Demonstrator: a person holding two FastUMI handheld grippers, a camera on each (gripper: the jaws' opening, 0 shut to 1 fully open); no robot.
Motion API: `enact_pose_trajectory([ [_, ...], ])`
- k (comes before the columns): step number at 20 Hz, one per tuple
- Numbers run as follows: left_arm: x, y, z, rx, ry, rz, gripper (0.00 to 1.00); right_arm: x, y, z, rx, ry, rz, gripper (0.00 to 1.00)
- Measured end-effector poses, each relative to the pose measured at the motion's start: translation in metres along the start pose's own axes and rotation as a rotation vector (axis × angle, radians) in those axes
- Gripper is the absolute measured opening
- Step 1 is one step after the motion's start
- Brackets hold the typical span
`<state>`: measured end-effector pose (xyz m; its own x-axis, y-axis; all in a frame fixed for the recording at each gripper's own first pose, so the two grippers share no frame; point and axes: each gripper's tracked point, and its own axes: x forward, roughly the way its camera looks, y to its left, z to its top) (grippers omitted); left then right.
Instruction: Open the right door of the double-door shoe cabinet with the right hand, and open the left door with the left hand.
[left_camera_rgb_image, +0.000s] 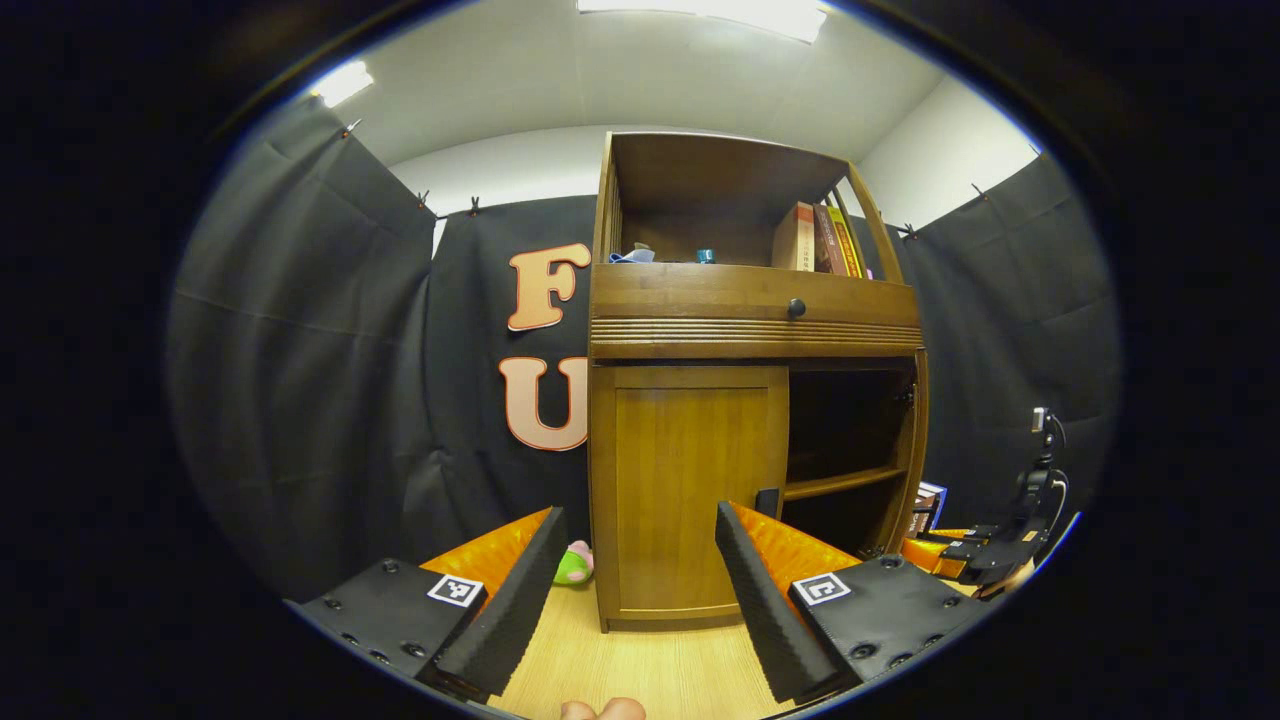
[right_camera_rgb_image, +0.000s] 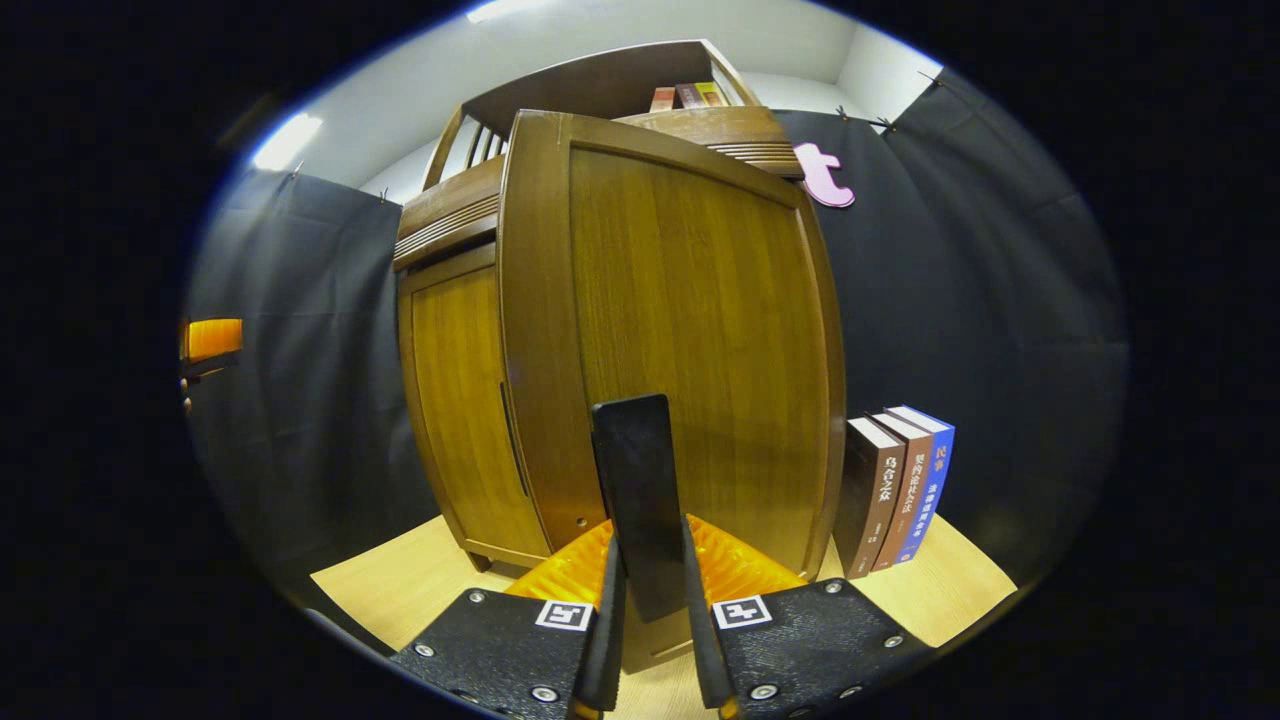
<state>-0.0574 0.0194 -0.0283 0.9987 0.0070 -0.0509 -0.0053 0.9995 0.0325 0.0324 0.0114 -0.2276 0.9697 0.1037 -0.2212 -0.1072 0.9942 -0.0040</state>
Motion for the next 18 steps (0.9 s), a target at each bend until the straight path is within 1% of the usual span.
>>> enact_pose_trajectory([
  [6, -0.001, -0.012, 0.002, 0.007, -0.001, -0.020, 0.95, -0.020, -0.026, 0.001, -0.012, -0.008, -0.046, 0.29],
  [8, -0.003, -0.017, 0.002, 0.011, 0.000, -0.028, 0.95, -0.027, -0.032, 0.002, -0.023, -0.006, -0.065, 0.25],
  [9, -0.004, -0.020, 0.002, 0.011, 0.000, -0.033, 0.95, -0.030, -0.034, 0.003, -0.020, -0.006, -0.068, 0.25],
  [11, -0.004, -0.026, 0.002, 0.009, 0.005, -0.046, 0.95, -0.034, -0.040, 0.003, -0.009, -0.001, -0.074, 0.34],
  [12, -0.005, -0.029, 0.001, 0.009, 0.009, -0.051, 0.95, -0.035, -0.044, 0.003, -0.007, 0.001, -0.079, 0.34],
  [13, -0.006, -0.031, 0.000, 0.011, 0.013, -0.054, 0.95, -0.037, -0.047, 0.003, -0.010, 0.003, -0.082, 0.25],
  [14, -0.006, -0.033, 0.001, 0.015, 0.013, -0.055, 0.95, -0.039, -0.050, 0.004, -0.015, 0.000, -0.084, 0.33],
  [15, -0.006, -0.035, 0.003, 0.019, 0.012, -0.055, 0.95, -0.040, -0.053, 0.004, -0.008, 0.002, -0.087, 0.23],
  [18, -0.008, -0.042, 0.006, 0.020, 0.001, -0.065, 0.95, -0.046, -0.064, 0.004, -0.005, 0.003, -0.096, 0.22],
])
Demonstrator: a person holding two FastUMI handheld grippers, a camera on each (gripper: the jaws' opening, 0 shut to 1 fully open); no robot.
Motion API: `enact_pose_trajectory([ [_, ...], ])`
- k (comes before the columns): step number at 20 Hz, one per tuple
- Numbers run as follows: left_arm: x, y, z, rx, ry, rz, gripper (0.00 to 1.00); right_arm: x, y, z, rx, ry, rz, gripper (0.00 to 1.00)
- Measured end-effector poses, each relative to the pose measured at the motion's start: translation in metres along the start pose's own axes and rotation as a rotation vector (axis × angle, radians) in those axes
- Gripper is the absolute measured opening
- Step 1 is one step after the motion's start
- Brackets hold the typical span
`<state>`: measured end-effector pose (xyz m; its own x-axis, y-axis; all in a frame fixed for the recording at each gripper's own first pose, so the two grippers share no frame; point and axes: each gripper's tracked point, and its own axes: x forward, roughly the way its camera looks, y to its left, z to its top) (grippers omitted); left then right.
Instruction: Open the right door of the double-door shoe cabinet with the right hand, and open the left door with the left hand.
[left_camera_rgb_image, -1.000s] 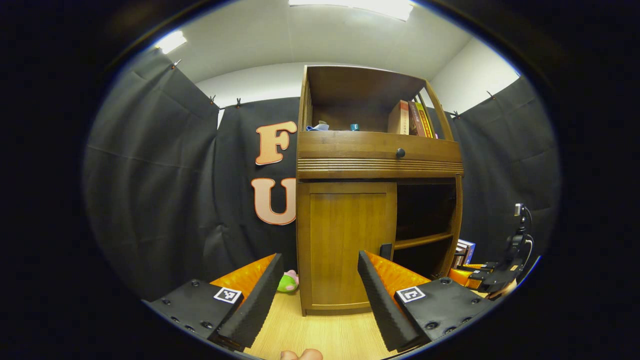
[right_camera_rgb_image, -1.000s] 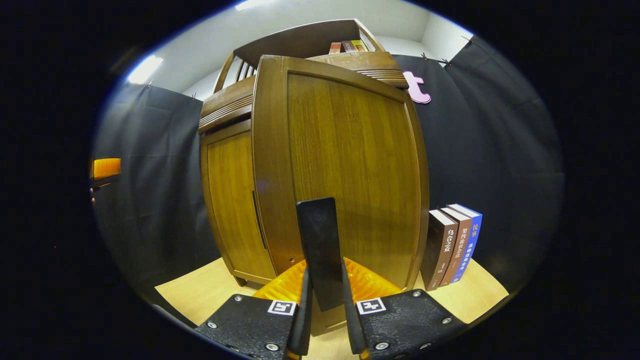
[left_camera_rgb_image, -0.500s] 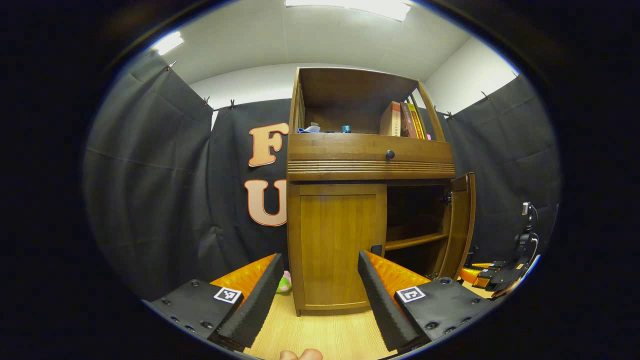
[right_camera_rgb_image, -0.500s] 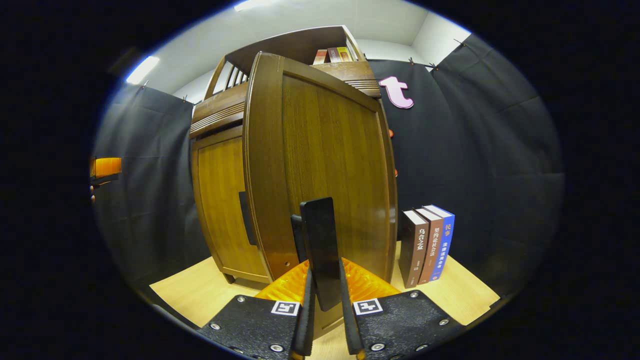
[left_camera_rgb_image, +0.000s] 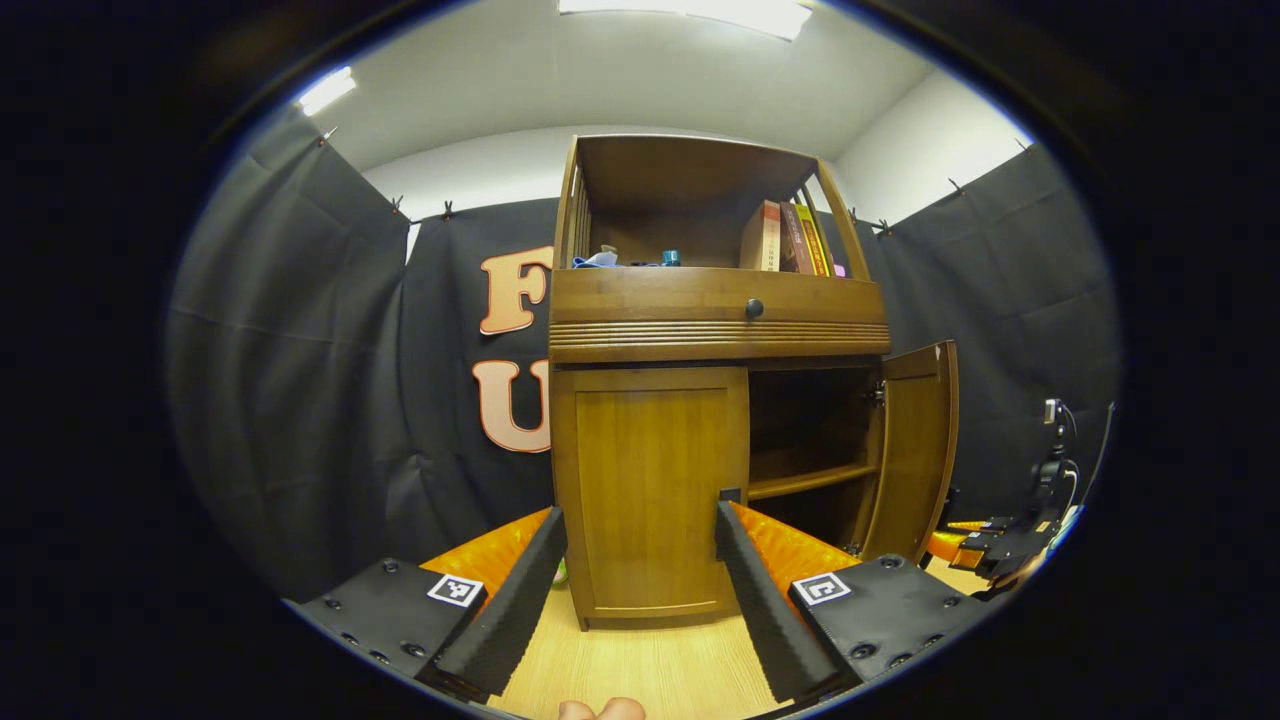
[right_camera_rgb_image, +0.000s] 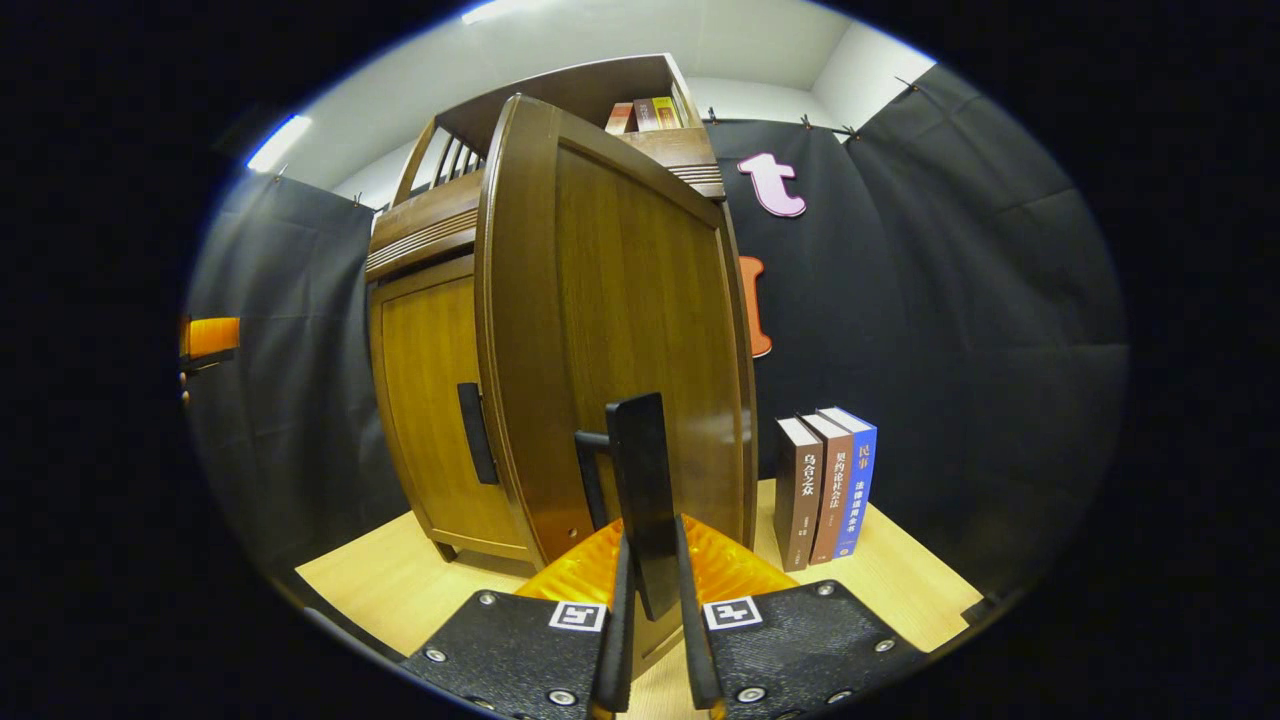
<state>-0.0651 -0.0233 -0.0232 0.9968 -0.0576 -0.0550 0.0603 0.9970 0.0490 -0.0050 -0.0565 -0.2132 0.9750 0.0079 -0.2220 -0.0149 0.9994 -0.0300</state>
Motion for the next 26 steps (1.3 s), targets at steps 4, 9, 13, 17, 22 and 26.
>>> enact_pose_trajectory([
  [4, -0.001, -0.013, 0.002, 0.005, -0.002, -0.024, 0.95, -0.009, -0.017, 0.001, 0.006, 0.000, -0.023, 0.19],
  [9, 0.001, -0.029, 0.006, 0.022, -0.009, -0.048, 0.95, -0.016, -0.041, 0.004, 0.002, -0.009, -0.065, 0.13],
  [13, 0.005, -0.039, 0.004, 0.015, -0.004, -0.065, 0.96, -0.019, -0.054, 0.005, -0.001, -0.007, -0.082, 0.09],
  [17, 0.007, -0.047, -0.001, 0.013, 0.008, -0.077, 0.98, -0.022, -0.067, 0.007, 0.009, -0.008, -0.090, 0.08],
  [22, 0.010, -0.052, 0.000, 0.007, 0.009, -0.083, 0.96, -0.023, -0.078, 0.008, 0.009, -0.011, -0.105, 0.06],
  [26, 0.012, -0.055, -0.003, 0.008, 0.015, -0.084, 0.96, -0.024, -0.086, 0.009, 0.002, -0.017, -0.121, 0.06],
])
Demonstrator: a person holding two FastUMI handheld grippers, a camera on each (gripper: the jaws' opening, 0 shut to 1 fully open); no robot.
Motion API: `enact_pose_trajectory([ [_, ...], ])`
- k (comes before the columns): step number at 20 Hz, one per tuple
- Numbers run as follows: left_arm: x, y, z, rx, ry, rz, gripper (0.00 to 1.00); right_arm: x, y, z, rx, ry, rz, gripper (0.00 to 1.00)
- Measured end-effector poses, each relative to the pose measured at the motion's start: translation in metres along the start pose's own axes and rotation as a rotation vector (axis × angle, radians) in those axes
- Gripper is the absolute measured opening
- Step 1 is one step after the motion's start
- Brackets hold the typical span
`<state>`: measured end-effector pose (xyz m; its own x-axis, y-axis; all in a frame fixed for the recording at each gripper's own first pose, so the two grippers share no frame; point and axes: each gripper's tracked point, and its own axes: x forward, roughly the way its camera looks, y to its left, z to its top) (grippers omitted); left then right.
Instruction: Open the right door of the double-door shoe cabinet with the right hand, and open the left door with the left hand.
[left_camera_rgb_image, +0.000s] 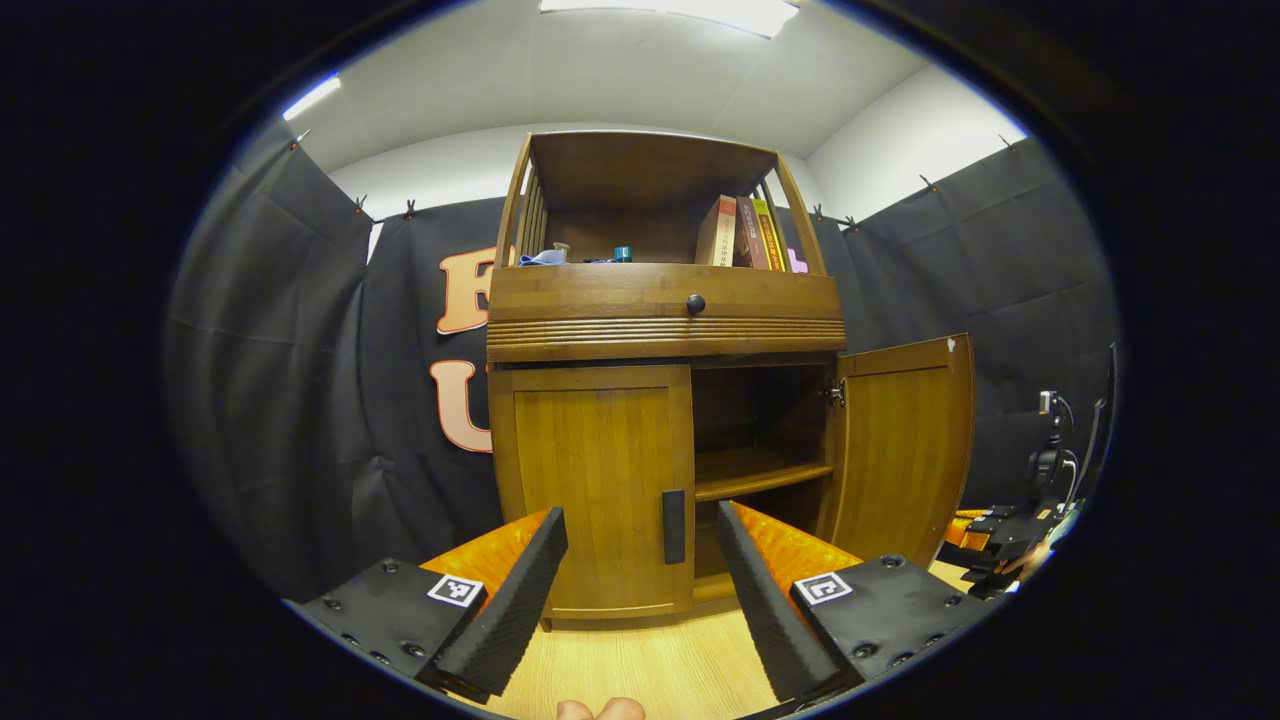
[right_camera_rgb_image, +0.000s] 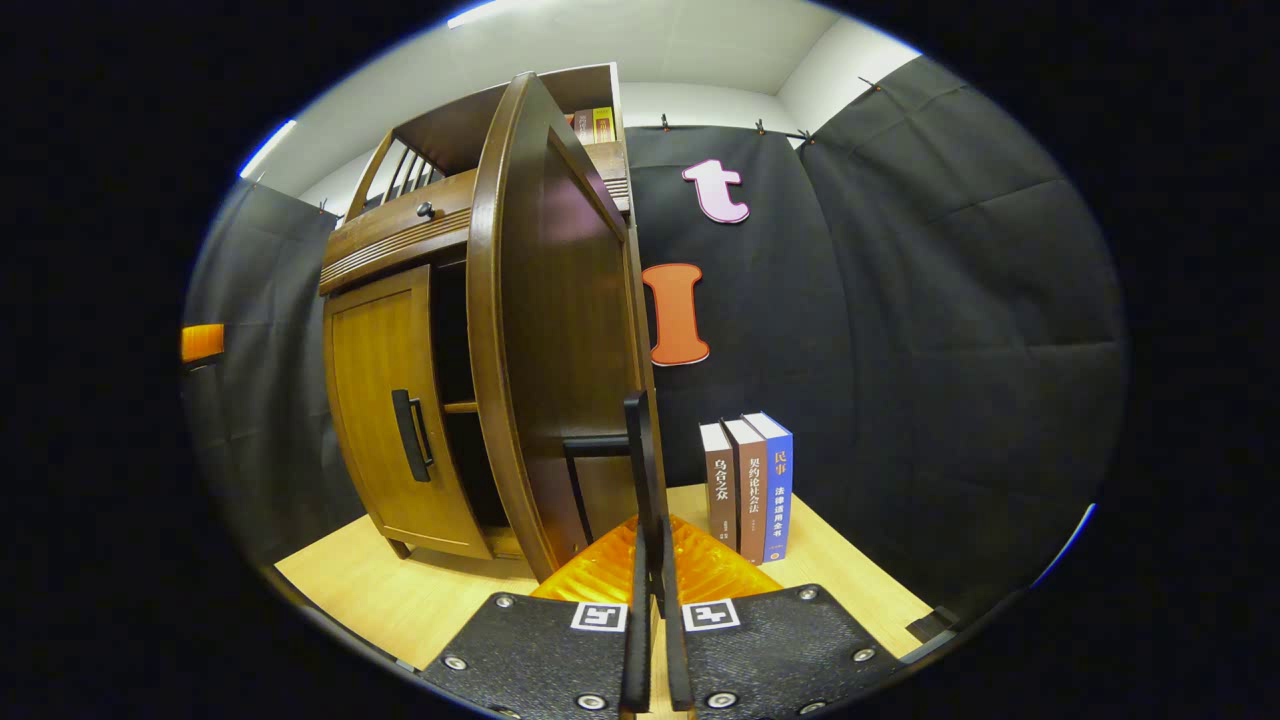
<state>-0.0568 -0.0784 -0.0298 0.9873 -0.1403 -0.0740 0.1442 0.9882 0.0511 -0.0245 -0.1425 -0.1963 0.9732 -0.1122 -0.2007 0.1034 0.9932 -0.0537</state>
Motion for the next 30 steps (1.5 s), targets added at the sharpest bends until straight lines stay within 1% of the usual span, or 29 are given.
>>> enact_pose_trajectory([
  [3, -0.001, 0.000, -0.001, -0.002, 0.002, 0.001, 0.96, 0.000, -0.007, 0.001, 0.013, 0.001, -0.011, 0.05],
  [13, 0.005, 0.000, -0.003, -0.003, 0.006, 0.004, 0.96, -0.001, -0.017, 0.002, 0.047, 0.009, 0.011, 0.05],
  [14, 0.006, 0.000, -0.003, -0.005, 0.008, 0.001, 0.96, -0.002, -0.018, 0.002, 0.050, 0.010, 0.009, 0.21],
  [15, 0.007, -0.002, -0.005, -0.008, 0.011, -0.002, 0.96, -0.003, -0.020, 0.001, 0.053, 0.012, 0.008, 0.06],
  [18, 0.010, -0.001, -0.009, -0.010, 0.020, -0.006, 0.96, -0.006, -0.026, 0.002, 0.053, 0.015, -0.008, 0.07],
  [19, 0.011, -0.002, -0.010, -0.010, 0.023, -0.007, 0.96, -0.007, -0.030, 0.002, 0.050, 0.011, -0.017, 0.24],
  [20, 0.014, -0.002, -0.011, -0.009, 0.025, -0.010, 0.96, -0.008, -0.032, 0.002, 0.048, 0.008, -0.025, 0.08],
  [21, 0.014, -0.002, -0.013, -0.009, 0.025, -0.013, 0.96, -0.010, -0.036, 0.003, 0.045, 0.006, -0.036, 0.26],
  [22, 0.015, -0.003, -0.013, -0.009, 0.026, -0.013, 0.96, -0.012, -0.041, 0.004, 0.041, 0.004, -0.054, 0.27],
  [23, 0.016, -0.003, -0.015, -0.009, 0.027, -0.013, 0.96, -0.015, -0.047, 0.005, 0.038, -0.001, -0.076, 0.27],
  [24, 0.018, -0.002, -0.017, -0.009, 0.028, -0.014, 0.96, -0.015, -0.054, 0.005, 0.038, 0.000, -0.101, 0.10],
  [25, 0.020, -0.002, -0.019, -0.009, 0.029, -0.014, 0.96, -0.020, -0.061, 0.007, 0.040, -0.006, -0.134, 0.10],
  [26, 0.022, -0.001, -0.020, -0.008, 0.029, -0.012, 0.96, -0.026, -0.067, 0.013, 0.041, -0.027, -0.160, 0.27],
  [27, 0.025, 0.001, -0.022, -0.007, 0.030, -0.007, 0.96, -0.032, -0.065, 0.022, 0.051, -0.054, -0.165, 0.10],
  [28, 0.029, 0.003, -0.025, -0.007, 0.033, -0.002, 0.96, -0.038, -0.064, 0.030, 0.060, -0.072, -0.170, 0.00],
  [29, 0.033, 0.004, -0.029, -0.009, 0.036, 0.002, 0.96, -0.044, -0.062, 0.035, 0.057, -0.086, -0.175, 0.12],
  [30, 0.036, 0.006, -0.030, -0.012, 0.037, 0.005, 0.96, -0.047, -0.058, 0.038, 0.046, -0.098, -0.173, 0.00],
])
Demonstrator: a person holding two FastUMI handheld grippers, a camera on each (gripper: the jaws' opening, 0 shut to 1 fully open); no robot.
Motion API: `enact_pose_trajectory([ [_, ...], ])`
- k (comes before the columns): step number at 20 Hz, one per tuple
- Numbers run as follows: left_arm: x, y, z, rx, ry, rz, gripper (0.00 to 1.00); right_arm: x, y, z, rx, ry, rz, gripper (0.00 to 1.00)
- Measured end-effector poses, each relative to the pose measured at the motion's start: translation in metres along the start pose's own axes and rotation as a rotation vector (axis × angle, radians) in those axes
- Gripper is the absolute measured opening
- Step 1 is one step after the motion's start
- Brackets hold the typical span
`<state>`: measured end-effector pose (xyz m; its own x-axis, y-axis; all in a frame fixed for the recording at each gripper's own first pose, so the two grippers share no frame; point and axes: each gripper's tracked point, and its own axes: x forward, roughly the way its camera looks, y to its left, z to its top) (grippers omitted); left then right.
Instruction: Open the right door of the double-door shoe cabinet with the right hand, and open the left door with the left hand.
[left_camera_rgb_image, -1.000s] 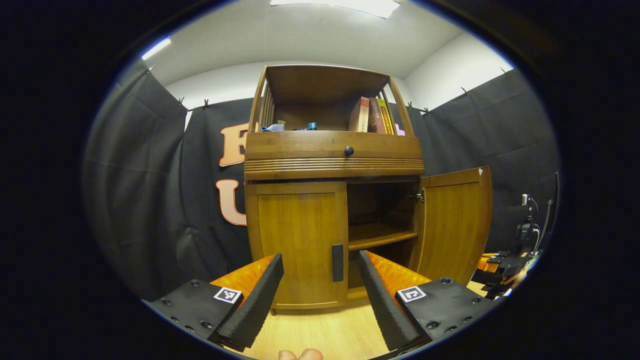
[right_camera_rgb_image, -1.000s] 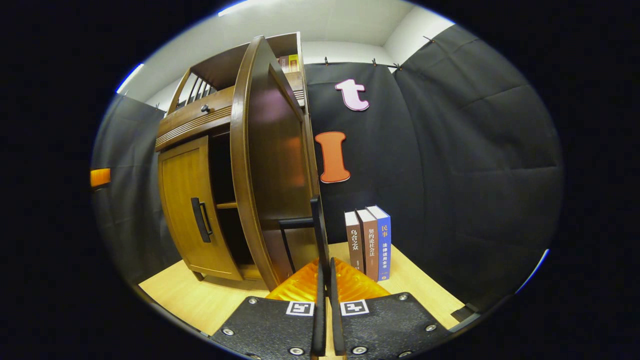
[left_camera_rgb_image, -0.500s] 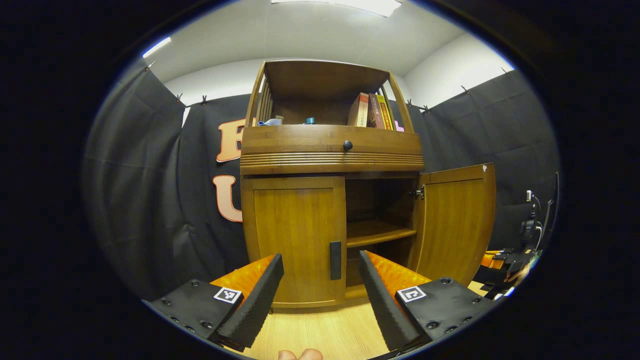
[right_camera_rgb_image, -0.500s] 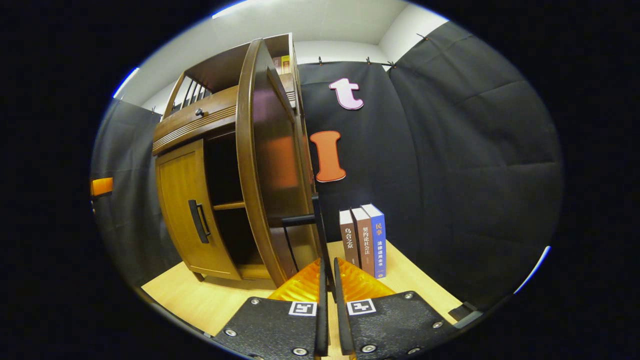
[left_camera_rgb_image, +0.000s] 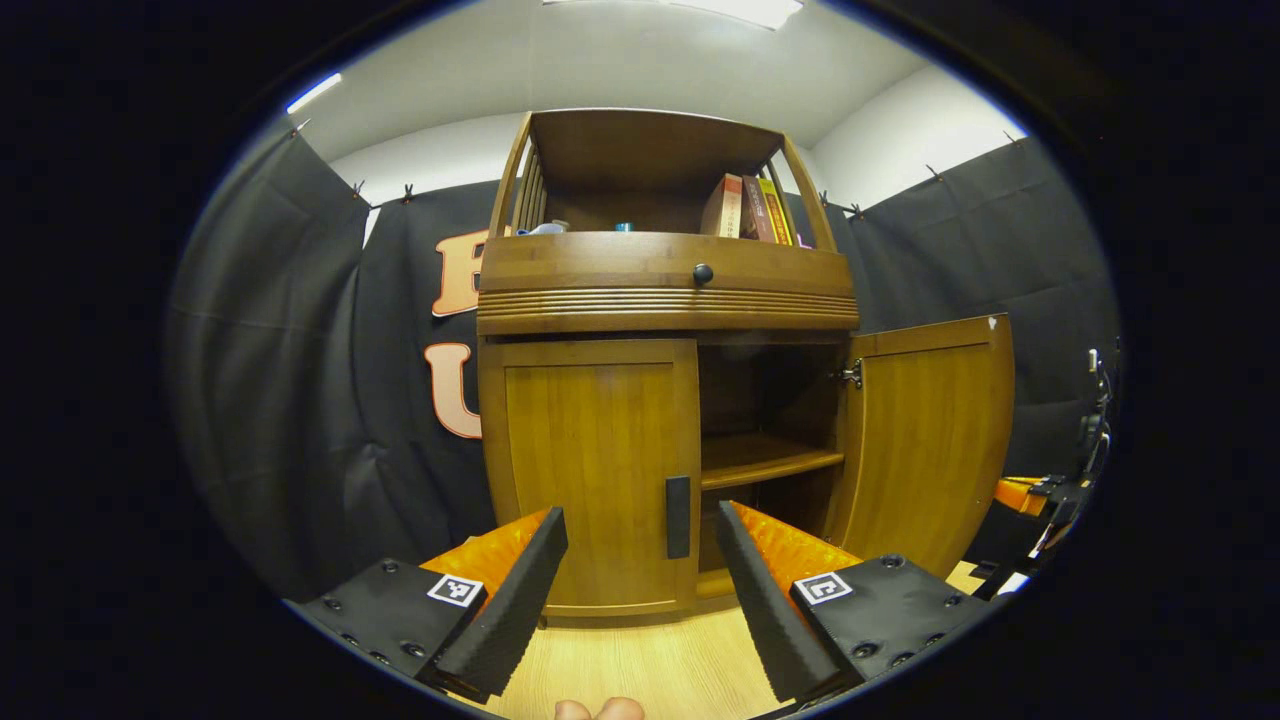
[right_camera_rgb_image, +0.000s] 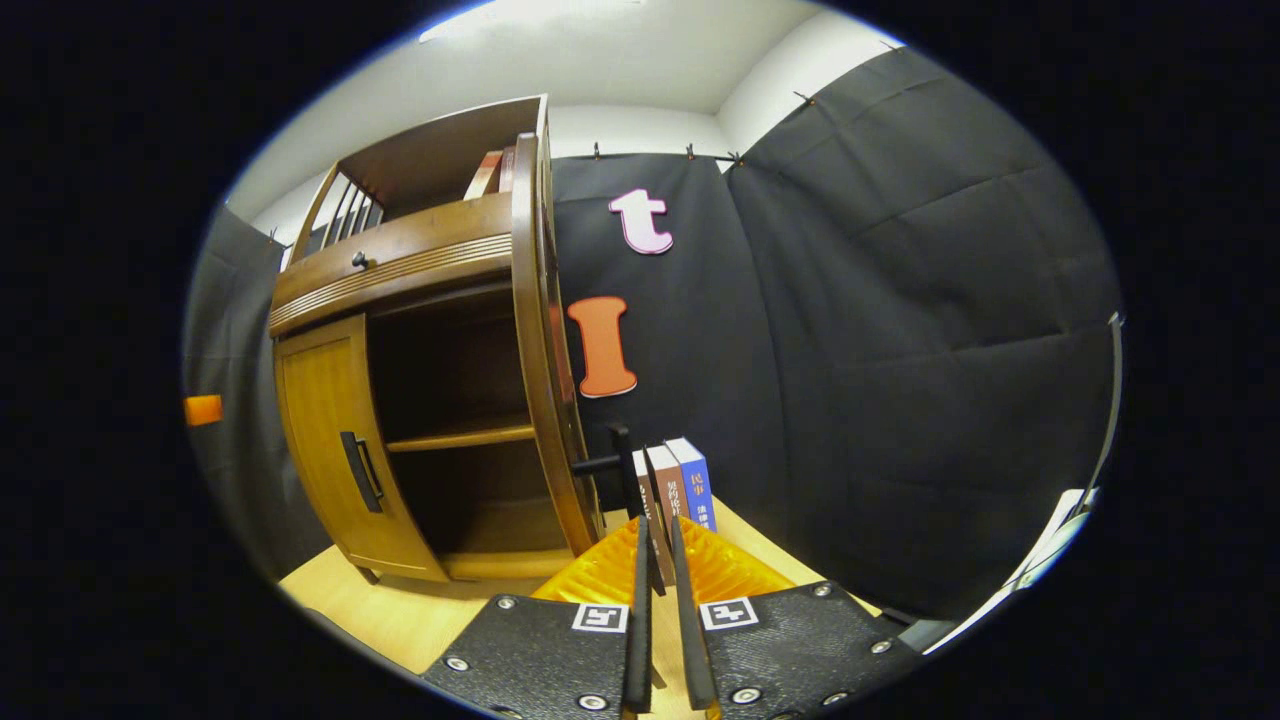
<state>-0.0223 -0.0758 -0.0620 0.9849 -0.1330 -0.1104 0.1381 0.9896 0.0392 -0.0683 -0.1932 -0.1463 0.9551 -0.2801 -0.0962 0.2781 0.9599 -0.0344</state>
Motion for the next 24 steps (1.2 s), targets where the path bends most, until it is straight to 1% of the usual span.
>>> enact_pose_trajectory([
  [1, 0.004, 0.003, -0.003, -0.003, 0.000, 0.006, 0.96, -0.003, 0.005, 0.004, -0.019, -0.005, 0.003, 0.15],
  [2, 0.008, 0.005, -0.005, -0.004, -0.002, 0.016, 0.96, -0.005, 0.012, 0.005, -0.034, -0.007, 0.011, 0.17],
  [3, 0.012, 0.008, -0.008, -0.004, -0.001, 0.027, 0.96, -0.006, 0.011, 0.006, -0.054, -0.009, -0.006, 0.05],
  [4, 0.016, 0.010, -0.013, -0.006, 0.004, 0.034, 0.96, -0.005, 0.011, 0.007, -0.069, -0.016, -0.021, 0.21],
  [6, 0.029, 0.011, -0.026, -0.010, 0.019, 0.042, 0.98, -0.011, 0.022, 0.019, -0.067, -0.034, -0.017, 0.25],
  [8, 0.039, 0.014, -0.036, -0.009, 0.023, 0.052, 0.96, -0.013, 0.034, 0.025, -0.046, -0.042, 0.006, 0.25],
  [12, 0.064, 0.018, -0.052, 0.001, 0.016, 0.070, 0.96, -0.012, 0.065, 0.037, -0.015, -0.049, 0.055, 0.26],
  [18, 0.094, 0.003, -0.085, -0.024, 0.064, 0.038, 0.96, -0.001, 0.105, 0.043, -0.024, -0.055, 0.113, 0.27],
  [24, 0.137, -0.006, -0.114, -0.037, 0.094, 0.023, 0.96, 0.027, 0.137, 0.034, -0.030, -0.020, 0.163, 0.27],
])
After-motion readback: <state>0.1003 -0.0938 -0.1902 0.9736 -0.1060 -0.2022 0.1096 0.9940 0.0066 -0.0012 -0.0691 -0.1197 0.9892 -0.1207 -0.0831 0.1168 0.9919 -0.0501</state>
